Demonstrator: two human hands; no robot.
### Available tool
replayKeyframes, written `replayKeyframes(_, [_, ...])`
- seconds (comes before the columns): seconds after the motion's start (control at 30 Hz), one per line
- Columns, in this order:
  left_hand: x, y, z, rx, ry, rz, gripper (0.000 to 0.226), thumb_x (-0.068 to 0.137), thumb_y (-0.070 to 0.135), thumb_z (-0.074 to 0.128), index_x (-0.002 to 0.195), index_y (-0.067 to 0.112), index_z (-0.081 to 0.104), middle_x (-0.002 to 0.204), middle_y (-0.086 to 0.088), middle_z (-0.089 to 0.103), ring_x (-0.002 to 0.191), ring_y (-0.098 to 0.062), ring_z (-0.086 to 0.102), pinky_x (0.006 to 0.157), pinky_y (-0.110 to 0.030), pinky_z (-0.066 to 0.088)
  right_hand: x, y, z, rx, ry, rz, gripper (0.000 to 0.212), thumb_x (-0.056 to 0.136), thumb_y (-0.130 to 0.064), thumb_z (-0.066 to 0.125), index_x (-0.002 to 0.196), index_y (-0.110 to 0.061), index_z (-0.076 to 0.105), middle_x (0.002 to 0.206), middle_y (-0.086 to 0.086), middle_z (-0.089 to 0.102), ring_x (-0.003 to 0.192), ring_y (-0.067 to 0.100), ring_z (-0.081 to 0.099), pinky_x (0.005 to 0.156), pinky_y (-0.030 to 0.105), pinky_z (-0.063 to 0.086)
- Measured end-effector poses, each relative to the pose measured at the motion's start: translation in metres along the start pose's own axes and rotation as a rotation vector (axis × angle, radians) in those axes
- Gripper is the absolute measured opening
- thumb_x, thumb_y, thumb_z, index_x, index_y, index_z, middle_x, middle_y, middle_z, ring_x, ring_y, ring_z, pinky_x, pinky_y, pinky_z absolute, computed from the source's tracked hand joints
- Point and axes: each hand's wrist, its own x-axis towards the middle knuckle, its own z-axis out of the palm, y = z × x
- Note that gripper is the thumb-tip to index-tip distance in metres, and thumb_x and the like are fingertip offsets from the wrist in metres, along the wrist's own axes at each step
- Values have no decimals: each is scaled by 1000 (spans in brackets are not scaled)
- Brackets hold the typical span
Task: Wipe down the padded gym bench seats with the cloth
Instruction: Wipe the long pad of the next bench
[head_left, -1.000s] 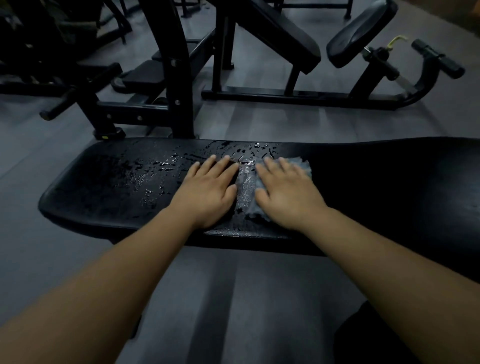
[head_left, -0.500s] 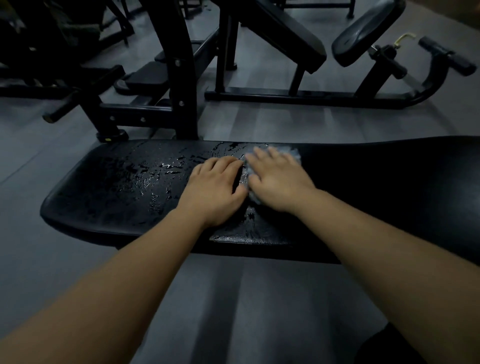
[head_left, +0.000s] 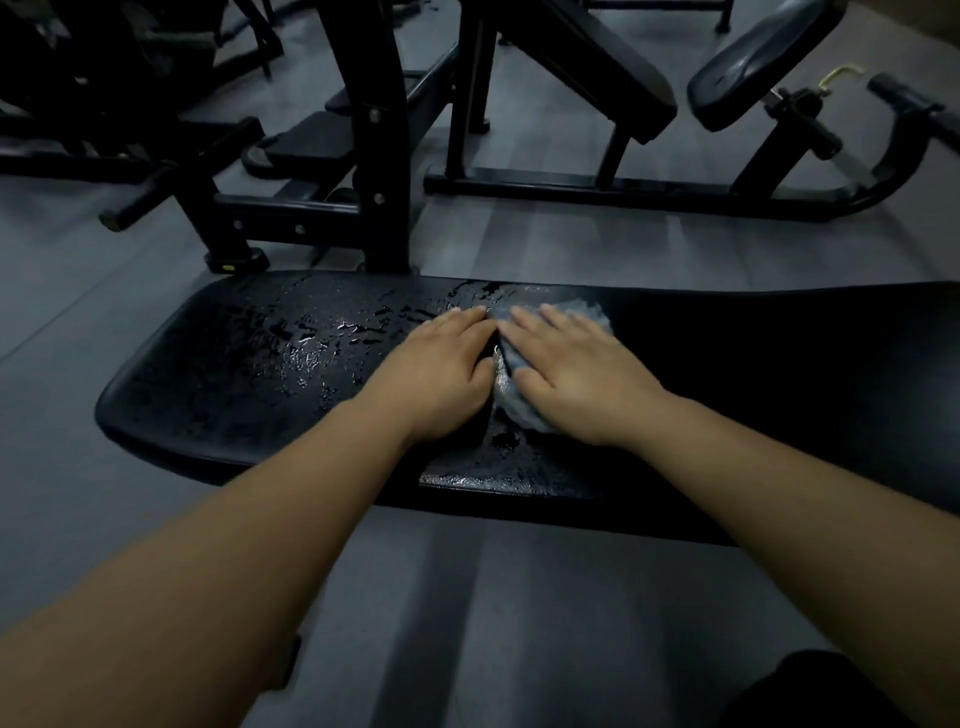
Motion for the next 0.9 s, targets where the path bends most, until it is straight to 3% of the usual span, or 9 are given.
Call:
replayKeyframes(0.07, [-6,-14,-7,78,-36,-14,64,102,52,32,157,20,25,166,0,17,152,-19,15,122,-32,12,-2,18,-5,-10,-10,8,68,94,-49,17,159,-30,17,167,-5,13,153,18,12,125,38,8])
replayKeyframes(0.13, [-15,-21,-8,134,-22,-62,73,96,61,17,158,24,19,166,4,12,153,-18,9,124,-37,8,25,35,-6,-49,24,138,65,97,-48,17,159,-29,19,167,-2,16,153,21,16,123,40,11])
replayKeyframes(0.23, [-18,-27,-1,81,27,-101,75,89,51,15,158,22,21,166,4,14,153,-16,8,124,-39,6,64,7,1,-53,31,234,58,104,-44,21,159,-26,19,167,1,16,153,25,15,122,43,11])
replayKeyframes(0.33, [-17,-31,1,48,43,-105,80,85,48,12,157,15,24,166,-4,16,153,-19,11,124,-39,8,36,-35,10,-53,16,26,59,101,-43,20,159,-28,18,167,-1,13,153,22,10,124,41,6])
replayKeyframes(0.43, [-17,-32,0,24,49,-98,87,79,49,7,156,14,25,166,-6,16,153,-21,11,124,-39,8,-10,-28,1,5,-15,-108,69,91,-45,19,159,-30,20,167,-5,14,153,18,11,124,35,4])
replayKeyframes(0.53, [-19,-26,-2,3,46,-117,79,83,42,16,157,15,23,166,-4,14,153,-19,8,125,-36,6,19,10,-1,-50,6,76,69,92,-47,18,159,-29,20,167,-1,16,153,21,15,123,38,9])
replayKeyframes(0.63, [-21,-26,-3,-3,64,-120,77,84,39,18,156,13,27,165,-5,18,152,-20,12,124,-35,7,66,-2,3,-75,27,213,61,100,-44,22,159,-27,19,167,1,15,152,26,16,122,43,11])
replayKeyframes(0.83, [-20,-31,-1,-29,125,-141,74,82,36,23,148,8,41,160,-10,32,149,-24,25,123,-34,14,-28,-47,8,-44,-18,-155,72,91,-50,10,159,-28,19,167,-4,14,153,19,11,124,40,7])
replayKeyframes(0.9, [-23,-28,-3,-30,110,-141,75,82,37,22,150,9,39,161,-9,30,149,-24,23,123,-34,14,-40,-22,3,-42,-48,-101,75,88,-53,8,159,-31,17,167,-5,13,153,16,10,125,39,8])
